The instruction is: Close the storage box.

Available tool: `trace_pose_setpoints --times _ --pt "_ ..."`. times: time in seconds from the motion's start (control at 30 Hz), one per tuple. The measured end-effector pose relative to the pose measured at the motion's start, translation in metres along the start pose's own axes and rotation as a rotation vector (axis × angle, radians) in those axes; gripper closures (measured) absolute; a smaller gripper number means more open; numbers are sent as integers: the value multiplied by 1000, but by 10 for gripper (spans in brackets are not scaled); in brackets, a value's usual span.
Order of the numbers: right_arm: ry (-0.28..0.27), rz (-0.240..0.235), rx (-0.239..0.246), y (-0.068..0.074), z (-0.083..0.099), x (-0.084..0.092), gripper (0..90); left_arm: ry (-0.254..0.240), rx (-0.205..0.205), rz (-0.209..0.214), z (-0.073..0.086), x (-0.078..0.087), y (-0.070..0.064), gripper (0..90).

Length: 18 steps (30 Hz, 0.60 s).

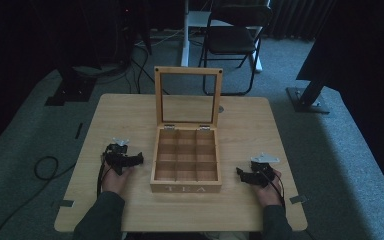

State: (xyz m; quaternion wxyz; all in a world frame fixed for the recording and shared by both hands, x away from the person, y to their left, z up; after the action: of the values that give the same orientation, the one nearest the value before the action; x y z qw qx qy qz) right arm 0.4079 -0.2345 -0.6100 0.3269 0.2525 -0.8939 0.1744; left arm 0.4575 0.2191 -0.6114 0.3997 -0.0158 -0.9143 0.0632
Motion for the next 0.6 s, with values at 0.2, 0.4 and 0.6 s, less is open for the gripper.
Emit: trace_pose_setpoints --times 0.2,0.4,0.6 --pt "0 0 0 0 0 0 264 1 1 0 0 0 0 16" --pt "17 21 -22 -2 1 -1 185 0 1 -1 0 0 0 16" --pt "20 19 -19 -2 1 -1 171 0 1 0 0 0 0 16"
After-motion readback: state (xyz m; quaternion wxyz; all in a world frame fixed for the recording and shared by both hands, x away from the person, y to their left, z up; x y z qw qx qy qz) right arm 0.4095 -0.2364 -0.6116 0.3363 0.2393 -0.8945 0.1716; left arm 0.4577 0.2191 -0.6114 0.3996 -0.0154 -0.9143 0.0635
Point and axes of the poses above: each handheld gripper's, and its own axes: x roughly backward along the jaws, z roughly out of its underside, y roughly to its left, the point moved 9 cm from there along -x, roughly forward along the jaws, and after that the axes turned 12 degrees about x, right-handed, at the moved point
